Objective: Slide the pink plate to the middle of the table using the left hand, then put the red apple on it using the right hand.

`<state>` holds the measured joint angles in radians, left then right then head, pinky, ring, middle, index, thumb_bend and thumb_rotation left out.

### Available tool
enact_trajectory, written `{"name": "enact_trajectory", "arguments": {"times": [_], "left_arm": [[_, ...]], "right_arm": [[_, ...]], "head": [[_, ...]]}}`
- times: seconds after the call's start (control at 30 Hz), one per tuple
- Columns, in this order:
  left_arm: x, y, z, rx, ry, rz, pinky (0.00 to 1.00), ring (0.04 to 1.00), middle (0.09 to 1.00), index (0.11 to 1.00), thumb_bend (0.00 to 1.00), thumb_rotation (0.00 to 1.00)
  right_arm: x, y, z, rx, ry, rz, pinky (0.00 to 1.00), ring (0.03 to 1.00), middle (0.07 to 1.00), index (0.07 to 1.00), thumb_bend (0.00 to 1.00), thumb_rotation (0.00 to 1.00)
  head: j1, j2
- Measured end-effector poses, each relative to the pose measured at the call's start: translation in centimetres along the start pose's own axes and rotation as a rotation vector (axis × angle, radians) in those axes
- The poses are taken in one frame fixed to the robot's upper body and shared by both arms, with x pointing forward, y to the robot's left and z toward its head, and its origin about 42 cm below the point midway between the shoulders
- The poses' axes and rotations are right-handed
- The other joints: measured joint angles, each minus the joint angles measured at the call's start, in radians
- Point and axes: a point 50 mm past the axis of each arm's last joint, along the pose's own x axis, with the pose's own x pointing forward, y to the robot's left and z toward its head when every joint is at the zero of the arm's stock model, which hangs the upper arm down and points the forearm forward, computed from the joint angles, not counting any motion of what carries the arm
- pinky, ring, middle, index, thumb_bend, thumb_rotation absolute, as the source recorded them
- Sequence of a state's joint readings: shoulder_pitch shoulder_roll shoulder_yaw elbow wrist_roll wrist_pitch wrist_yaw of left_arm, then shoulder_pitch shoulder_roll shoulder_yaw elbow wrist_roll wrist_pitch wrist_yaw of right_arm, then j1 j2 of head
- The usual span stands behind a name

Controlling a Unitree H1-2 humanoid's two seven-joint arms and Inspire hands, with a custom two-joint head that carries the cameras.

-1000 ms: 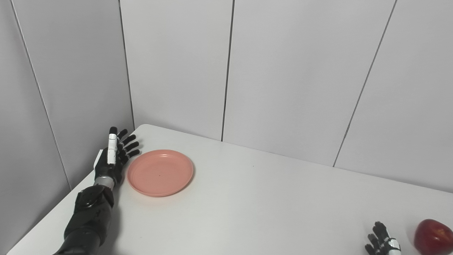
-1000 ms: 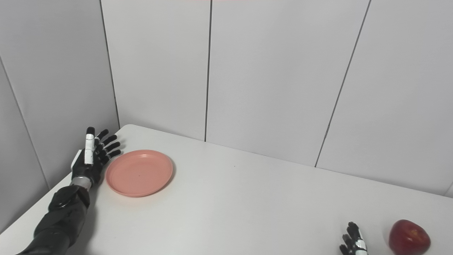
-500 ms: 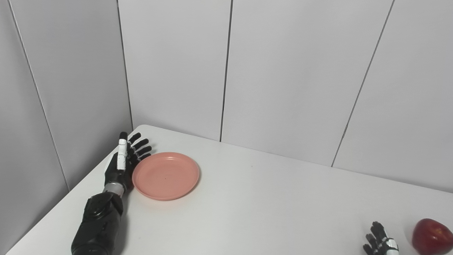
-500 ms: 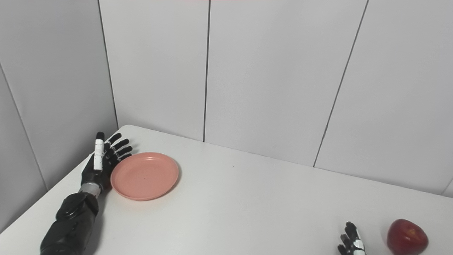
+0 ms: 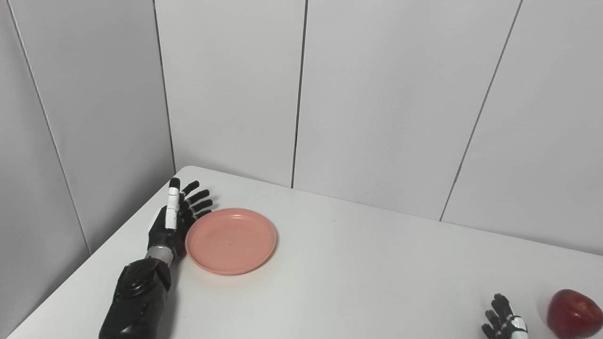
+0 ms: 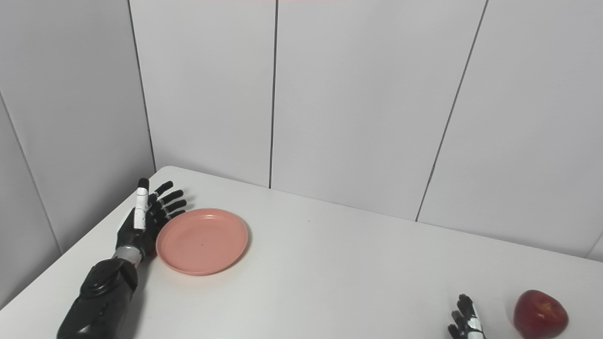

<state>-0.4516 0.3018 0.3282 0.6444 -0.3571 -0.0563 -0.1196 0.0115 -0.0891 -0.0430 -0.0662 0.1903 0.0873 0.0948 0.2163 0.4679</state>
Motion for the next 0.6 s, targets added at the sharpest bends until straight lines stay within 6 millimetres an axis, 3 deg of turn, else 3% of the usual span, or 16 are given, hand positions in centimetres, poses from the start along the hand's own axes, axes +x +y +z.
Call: {"name": "enact_trajectory", "arguments": {"times": [0.33, 0.6], "left_arm": [[-0.2, -0.8, -0.2, 0.015, 0.008, -0.017, 0.7, 0.749, 0.794, 0.809, 0.93, 0.97], [-0.1, -3.4, -1.0, 0.027, 0.03, -0.072, 0.75, 0.785, 0.829, 0.837, 0.89, 0.98]], "right_arm": [[0.0, 0.0, 0.0, 0.001, 0.0, -0.001, 1.0, 1.0, 0.997, 0.961, 0.78, 1.0], [0.0, 0.2, 0.0, -0.01, 0.0, 0.001, 1.0, 1.0, 0.997, 0.97, 0.78, 1.0]], "head": [[-0.008, 0.005], [-0.017, 0.009]]}}
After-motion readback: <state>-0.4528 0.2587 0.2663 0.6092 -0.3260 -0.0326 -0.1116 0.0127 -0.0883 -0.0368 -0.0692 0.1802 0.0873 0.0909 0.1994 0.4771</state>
